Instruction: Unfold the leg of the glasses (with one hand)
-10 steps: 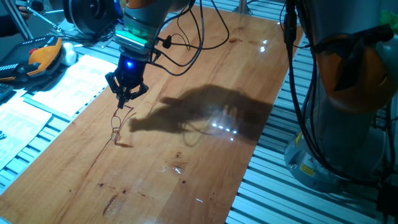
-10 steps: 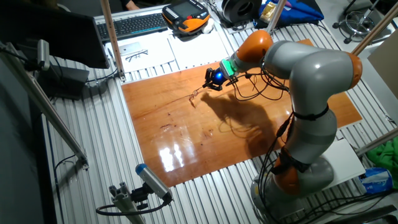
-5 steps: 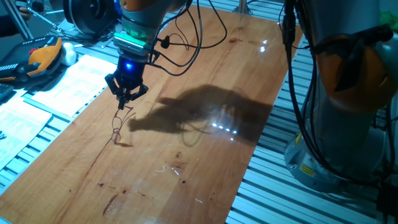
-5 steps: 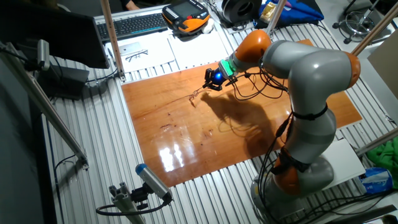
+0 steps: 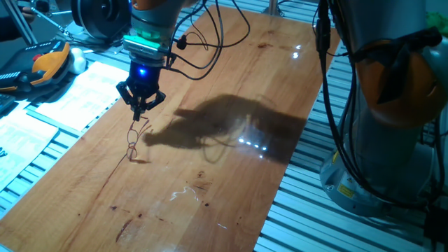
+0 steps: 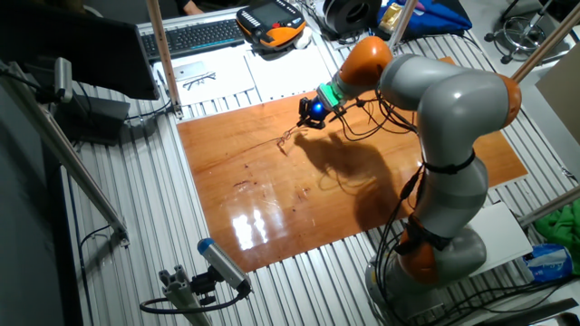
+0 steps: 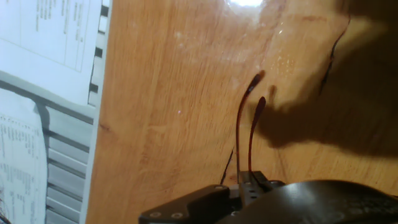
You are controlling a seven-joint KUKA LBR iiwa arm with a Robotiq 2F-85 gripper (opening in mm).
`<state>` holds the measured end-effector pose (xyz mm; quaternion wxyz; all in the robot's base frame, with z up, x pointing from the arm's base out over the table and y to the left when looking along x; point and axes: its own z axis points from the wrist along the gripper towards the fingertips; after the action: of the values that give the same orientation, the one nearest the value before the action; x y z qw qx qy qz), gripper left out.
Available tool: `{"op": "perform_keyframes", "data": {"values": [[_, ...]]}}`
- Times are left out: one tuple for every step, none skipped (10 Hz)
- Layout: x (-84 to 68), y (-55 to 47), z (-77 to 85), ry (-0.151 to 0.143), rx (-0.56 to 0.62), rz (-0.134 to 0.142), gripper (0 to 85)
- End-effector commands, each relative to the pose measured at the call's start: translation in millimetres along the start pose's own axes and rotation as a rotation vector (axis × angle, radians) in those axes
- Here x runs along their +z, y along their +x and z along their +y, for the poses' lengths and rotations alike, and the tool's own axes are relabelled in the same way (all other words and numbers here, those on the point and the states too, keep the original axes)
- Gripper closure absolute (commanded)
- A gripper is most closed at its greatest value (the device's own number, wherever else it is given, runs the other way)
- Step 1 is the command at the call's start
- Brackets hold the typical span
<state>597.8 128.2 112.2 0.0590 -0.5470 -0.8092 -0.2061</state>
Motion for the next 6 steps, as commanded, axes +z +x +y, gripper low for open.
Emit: {"op": "perform_keyframes", "data": {"values": [[0.5, -1.5, -0.3, 0.005, -0.008, -0.003, 85.0], [0.7, -2.6, -0.1, 0.015, -0.012, -0.009, 51.0], [0.2, -3.7, 0.3, 0.022, -0.012, -0.014, 34.0], [0.1, -4.6, 0.1, 0.027, -0.013, -0.022, 17.0], [0.6, -8.0, -1.3, 0.045, -0.035, -0.038, 17.0], [0.1, -12.8, -1.9, 0.046, -0.046, -0.036, 17.0]]}}
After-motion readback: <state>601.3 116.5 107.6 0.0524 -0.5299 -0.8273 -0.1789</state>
